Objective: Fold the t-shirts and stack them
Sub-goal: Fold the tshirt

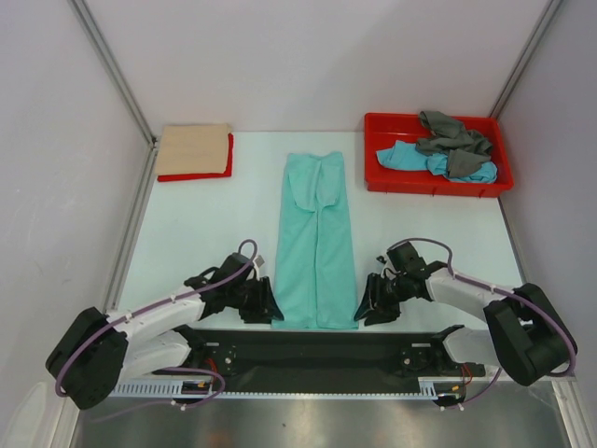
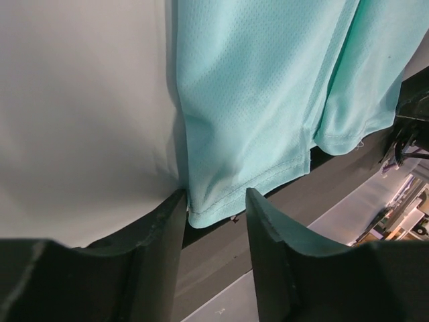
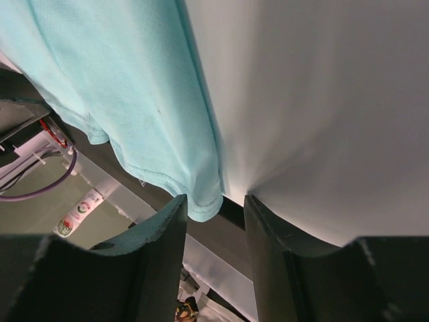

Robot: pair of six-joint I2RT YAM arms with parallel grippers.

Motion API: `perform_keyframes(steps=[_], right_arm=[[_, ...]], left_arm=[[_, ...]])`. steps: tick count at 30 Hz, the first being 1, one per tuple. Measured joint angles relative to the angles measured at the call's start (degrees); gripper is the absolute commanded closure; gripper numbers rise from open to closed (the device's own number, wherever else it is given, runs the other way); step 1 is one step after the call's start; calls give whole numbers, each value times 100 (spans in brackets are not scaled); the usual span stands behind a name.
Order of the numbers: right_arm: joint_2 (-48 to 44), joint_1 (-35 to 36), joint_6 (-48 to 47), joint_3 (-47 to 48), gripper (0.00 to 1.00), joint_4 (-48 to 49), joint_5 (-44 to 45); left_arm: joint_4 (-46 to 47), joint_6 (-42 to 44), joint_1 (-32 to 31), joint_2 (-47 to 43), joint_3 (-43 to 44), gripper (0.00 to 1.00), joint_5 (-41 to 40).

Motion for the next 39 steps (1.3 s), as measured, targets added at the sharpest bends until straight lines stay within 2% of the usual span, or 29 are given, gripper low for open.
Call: perform_keyframes(steps=[5, 11, 14, 15, 16, 17, 22, 27, 33, 39], right_arm=[[269, 103, 98, 0, 57, 299, -219], [304, 197, 243, -57, 60, 520, -286], [308, 208, 286, -127, 79, 643, -258], [330, 208, 293, -157, 93, 675, -260], [356, 208, 289, -177, 98, 697, -256], [387, 208, 332, -181, 100, 702, -245], [402, 98, 413, 15, 100, 632, -229], [774, -295, 286, 1274, 100, 313, -192], [2153, -715, -153, 3279, 100, 26, -245], [3379, -1080, -511, 4623, 100, -385, -289]], left_arm=[[11, 0, 0, 103, -26, 68, 22], [70, 7, 2, 227, -42, 75, 136], [81, 35, 7, 304, -42, 84, 197], [85, 55, 13, 323, -42, 87, 205], [83, 55, 13, 334, -42, 92, 212], [76, 61, 26, 339, -42, 97, 221], [-74, 87, 199, 304, 114, 99, 260], [-142, 125, 621, 621, 1108, 100, 358], [37, 413, 1268, 2052, 2778, 100, 590], [28, 761, 1759, 3550, 4262, 100, 741]])
